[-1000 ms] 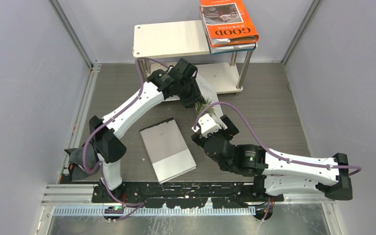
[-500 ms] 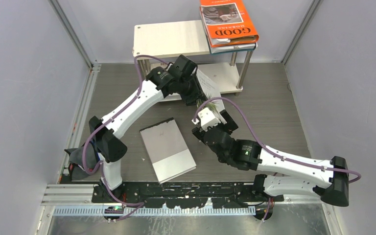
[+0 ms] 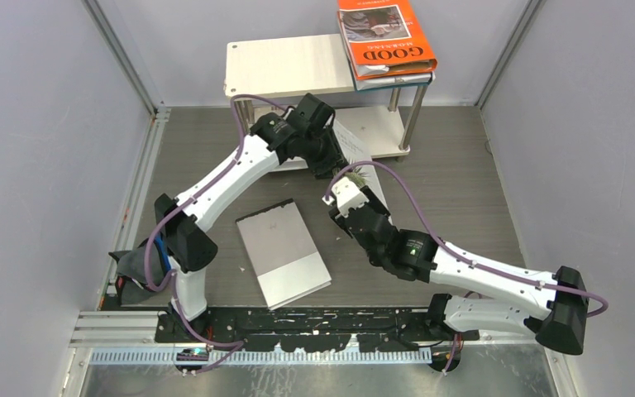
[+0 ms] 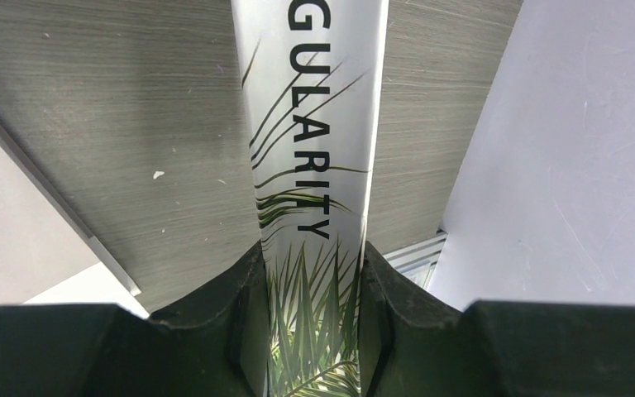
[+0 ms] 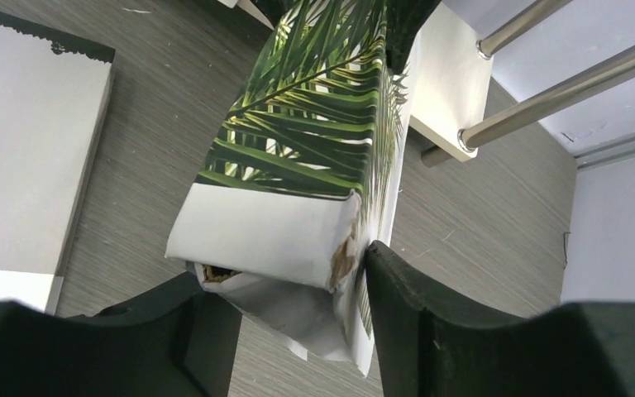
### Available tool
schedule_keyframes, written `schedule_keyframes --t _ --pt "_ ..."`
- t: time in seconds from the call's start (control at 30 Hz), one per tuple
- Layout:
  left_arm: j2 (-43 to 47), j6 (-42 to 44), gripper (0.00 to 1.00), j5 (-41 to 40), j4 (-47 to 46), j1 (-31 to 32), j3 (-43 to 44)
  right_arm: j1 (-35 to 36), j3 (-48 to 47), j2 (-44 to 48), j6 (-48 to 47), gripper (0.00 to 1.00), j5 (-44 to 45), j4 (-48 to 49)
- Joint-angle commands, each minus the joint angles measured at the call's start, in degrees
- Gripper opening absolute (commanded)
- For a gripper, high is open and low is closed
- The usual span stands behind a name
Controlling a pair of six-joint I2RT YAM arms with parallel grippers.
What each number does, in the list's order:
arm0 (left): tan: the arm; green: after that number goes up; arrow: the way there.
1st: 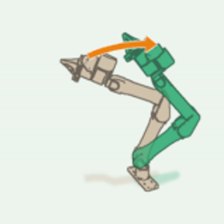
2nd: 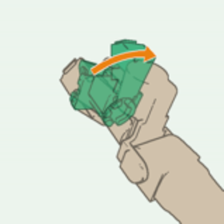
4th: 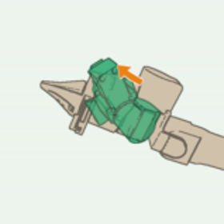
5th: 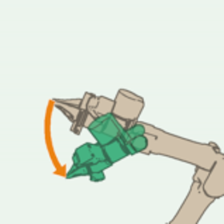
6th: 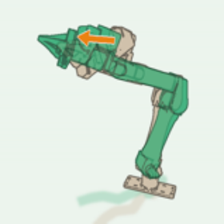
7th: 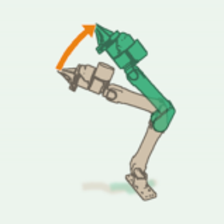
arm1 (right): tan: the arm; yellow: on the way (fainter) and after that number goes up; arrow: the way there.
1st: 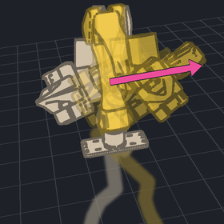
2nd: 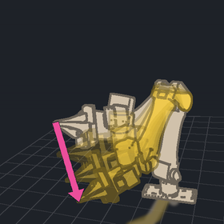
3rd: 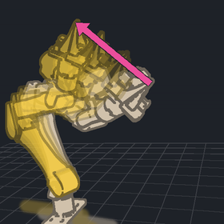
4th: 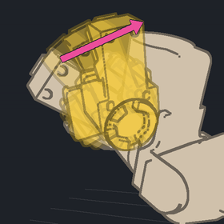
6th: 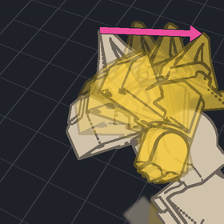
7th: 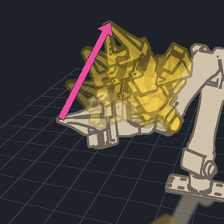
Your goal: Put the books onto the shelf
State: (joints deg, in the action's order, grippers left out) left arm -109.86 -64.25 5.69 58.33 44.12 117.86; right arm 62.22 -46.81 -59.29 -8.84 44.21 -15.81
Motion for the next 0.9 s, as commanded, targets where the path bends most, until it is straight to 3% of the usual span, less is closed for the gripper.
schedule_keyframes --t 0.0,0.13,0.3,0.63,0.87 --pt "0.31 0.62 0.35 2.22 -1.96 0.02 2.54 -1.25 0.60 0.99 -0.09 0.56 -0.83 4.70" --pt "0.42 0.18 0.51 1.42 -2.62 0.02 2.30 -2.25 2.01 2.61 0.64 0.51 -1.67 5.01" --pt "1.44 -0.38 0.60 0.03 -4.32 -0.38 0.91 -3.51 3.03 3.81 1.18 0.47 -2.55 6.08" --pt "3.95 -0.71 0.63 -1.49 -5.50 -1.84 -1.62 -5.81 3.06 4.57 2.51 0.39 -4.41 7.47" --pt "10.82 -2.67 0.65 -7.43 -8.64 -3.04 -8.37 -5.97 2.39 7.72 2.58 0.35 -2.88 7.62"
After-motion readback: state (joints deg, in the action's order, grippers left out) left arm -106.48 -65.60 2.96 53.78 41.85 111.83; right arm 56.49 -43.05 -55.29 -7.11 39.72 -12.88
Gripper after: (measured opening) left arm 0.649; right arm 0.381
